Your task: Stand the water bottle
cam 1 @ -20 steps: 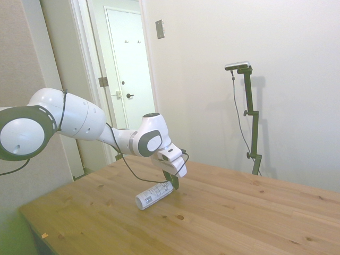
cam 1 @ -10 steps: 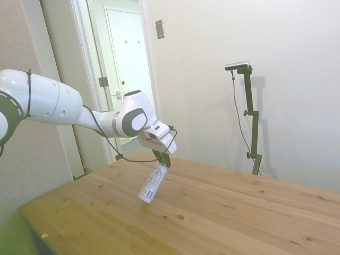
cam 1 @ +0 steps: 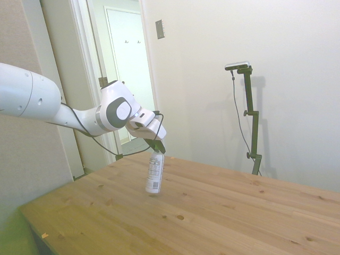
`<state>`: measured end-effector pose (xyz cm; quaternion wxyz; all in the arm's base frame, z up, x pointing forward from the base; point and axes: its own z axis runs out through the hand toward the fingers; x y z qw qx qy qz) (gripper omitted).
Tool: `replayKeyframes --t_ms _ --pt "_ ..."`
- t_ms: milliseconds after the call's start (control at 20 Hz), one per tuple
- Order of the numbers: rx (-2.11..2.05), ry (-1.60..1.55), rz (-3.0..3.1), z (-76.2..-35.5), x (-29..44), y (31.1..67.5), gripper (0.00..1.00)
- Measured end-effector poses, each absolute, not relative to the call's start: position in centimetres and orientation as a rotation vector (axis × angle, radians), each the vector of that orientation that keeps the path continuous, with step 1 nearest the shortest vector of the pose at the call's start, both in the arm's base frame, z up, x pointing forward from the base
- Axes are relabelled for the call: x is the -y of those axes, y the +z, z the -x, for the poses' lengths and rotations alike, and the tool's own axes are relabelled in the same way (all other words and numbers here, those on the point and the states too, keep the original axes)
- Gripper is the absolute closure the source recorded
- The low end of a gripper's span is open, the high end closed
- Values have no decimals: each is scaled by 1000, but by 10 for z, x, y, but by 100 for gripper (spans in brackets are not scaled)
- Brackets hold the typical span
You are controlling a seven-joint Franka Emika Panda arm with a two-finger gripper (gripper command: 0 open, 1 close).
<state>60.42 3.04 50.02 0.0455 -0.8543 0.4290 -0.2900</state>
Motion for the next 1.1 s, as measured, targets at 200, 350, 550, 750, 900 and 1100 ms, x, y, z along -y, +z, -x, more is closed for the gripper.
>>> replayKeyframes --t_ms 200,350,550,750,900,1100 --pt "-1311 -1010 2541 -583 -30 489 100" --pt "-1323 -1077 2495 -575 -26 485 100" --pt "-1344 -1183 2430 -570 -22 478 100" --pt "-1365 -1258 2366 -567 -26 466 100" --pt "-1371 -1286 2320 -566 -30 459 100" --pt "-1370 -1325 2265 -566 -32 453 100"
